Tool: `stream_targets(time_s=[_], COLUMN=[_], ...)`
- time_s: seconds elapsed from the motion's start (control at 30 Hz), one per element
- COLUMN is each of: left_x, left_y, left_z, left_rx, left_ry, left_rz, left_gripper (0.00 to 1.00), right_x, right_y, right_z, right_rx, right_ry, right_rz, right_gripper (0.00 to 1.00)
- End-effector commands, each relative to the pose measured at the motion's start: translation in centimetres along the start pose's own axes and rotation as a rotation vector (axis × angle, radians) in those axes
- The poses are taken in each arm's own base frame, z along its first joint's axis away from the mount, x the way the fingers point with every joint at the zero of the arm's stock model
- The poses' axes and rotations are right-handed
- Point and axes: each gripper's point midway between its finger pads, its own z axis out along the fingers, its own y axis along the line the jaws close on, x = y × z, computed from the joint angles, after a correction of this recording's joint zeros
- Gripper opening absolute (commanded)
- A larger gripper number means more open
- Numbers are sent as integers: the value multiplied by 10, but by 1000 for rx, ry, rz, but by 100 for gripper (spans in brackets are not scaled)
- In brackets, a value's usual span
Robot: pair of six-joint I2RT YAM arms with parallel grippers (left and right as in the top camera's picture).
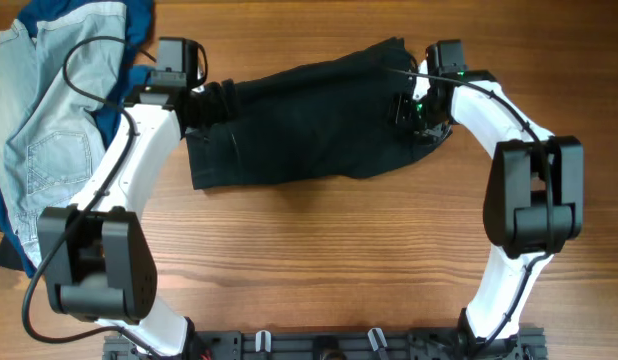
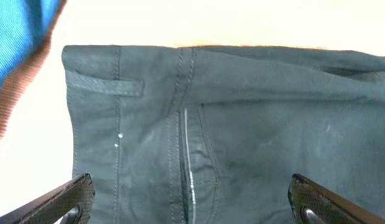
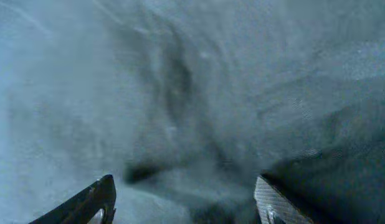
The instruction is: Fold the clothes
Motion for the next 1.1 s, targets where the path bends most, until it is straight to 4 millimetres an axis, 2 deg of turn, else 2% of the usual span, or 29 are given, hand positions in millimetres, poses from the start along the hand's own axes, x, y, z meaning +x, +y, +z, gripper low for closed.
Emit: stream_targets(time_s=[0.0,0.27,0.43,0.5,0.6,0.7,0.83,0.9,0.97,1.07], left_x=[-4,5,15,21,32,39,47,52,58,64], left_y=[-3,-4,-7,-4,2,8,12,8,3,5], left_z=[-11,-11,-9,-5,7,20,35,42,48,57], left_rx=[24,37,61,50,29,12,-2,30,73,69], left_ry=[-3,34,74,100,152,191,227,252,280,303], left_rz=[50,46,40,37,32,29,27,60,90,86], left_gripper=[100,100,100,100,100,100,100,100,100,100], right_x=[18,26,38,40,24,8,-11,-19,-25,-29], right_y=[-50,-111,-125,-120,-91,-70,-61,-58,-55,-52], right_z=[16,-5,-13,-13,-17,-30,-50,-58,-66,-73], right_rx=[96,132,144,122,-56,-167,-186,-187,-191,-193], right_ry=[89,136,181,191,154,87,2,-26,-52,-74], right_rz=[135,335,413,418,277,161,89,67,33,24], right_gripper=[74,73,71,69,65,69,75,77,78,80])
